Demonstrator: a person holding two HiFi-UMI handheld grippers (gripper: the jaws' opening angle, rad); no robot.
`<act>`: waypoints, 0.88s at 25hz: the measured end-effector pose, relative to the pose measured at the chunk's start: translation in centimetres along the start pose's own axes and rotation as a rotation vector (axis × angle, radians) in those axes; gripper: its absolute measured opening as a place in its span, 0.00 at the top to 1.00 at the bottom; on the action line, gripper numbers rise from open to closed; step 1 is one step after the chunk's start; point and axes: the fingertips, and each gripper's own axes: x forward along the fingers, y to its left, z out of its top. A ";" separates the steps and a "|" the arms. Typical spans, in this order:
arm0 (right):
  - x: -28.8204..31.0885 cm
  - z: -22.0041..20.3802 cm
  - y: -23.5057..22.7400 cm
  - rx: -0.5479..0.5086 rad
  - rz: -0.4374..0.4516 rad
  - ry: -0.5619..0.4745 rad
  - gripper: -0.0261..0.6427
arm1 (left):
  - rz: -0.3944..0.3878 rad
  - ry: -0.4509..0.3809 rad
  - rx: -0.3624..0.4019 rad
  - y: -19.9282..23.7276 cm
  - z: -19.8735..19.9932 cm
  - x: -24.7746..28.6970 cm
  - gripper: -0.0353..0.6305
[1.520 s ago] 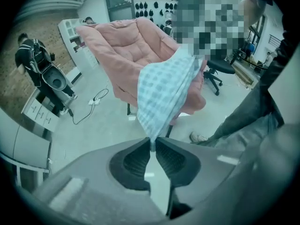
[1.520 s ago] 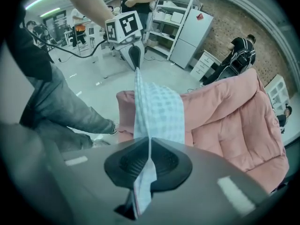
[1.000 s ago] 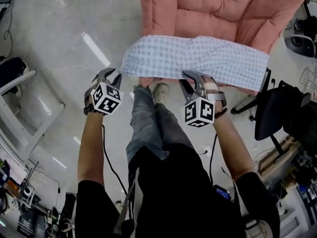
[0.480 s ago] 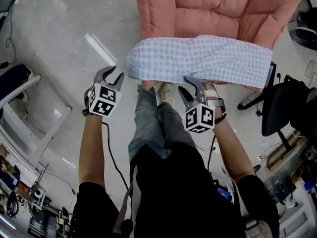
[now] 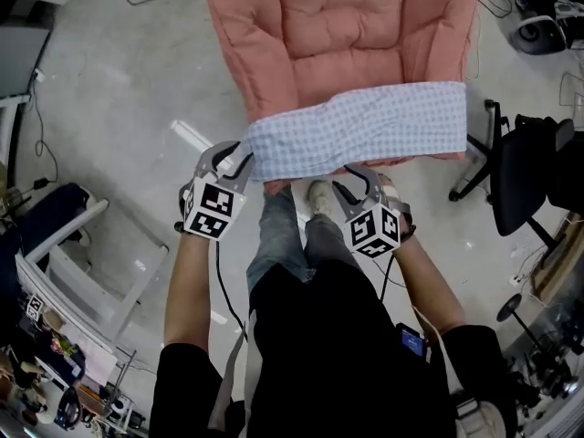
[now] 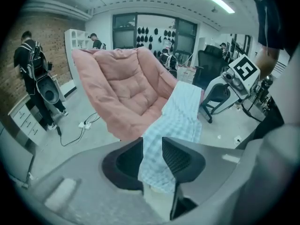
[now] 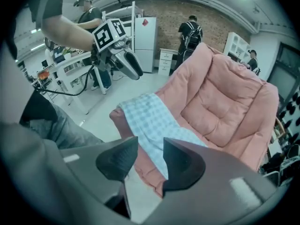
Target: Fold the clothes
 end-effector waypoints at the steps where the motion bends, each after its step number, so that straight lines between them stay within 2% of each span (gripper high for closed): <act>1: -0.9 0.0 -0.5 0.009 -0.012 0.001 0.71 | -0.013 -0.017 0.005 -0.5 1.5 -0.2 0.74; 7: -6.6 0.3 -5.7 0.031 -0.083 0.031 0.71 | -0.083 -0.113 -0.014 -3.1 10.3 -1.2 0.75; 11: -9.0 2.5 -9.4 0.158 -0.162 0.016 0.71 | -0.158 -0.158 -0.009 -2.3 14.7 -2.3 0.75; 15: -10.6 4.4 -12.6 0.331 -0.293 -0.071 0.71 | -0.227 -0.159 0.087 -1.8 18.5 -2.7 0.75; 19: -12.1 5.1 -14.1 0.503 -0.408 -0.194 0.72 | -0.286 -0.190 0.148 -2.0 22.1 -2.3 0.76; 22: -12.0 5.2 -13.8 0.653 -0.490 -0.240 0.72 | -0.359 -0.191 0.267 -1.8 23.7 -1.5 0.76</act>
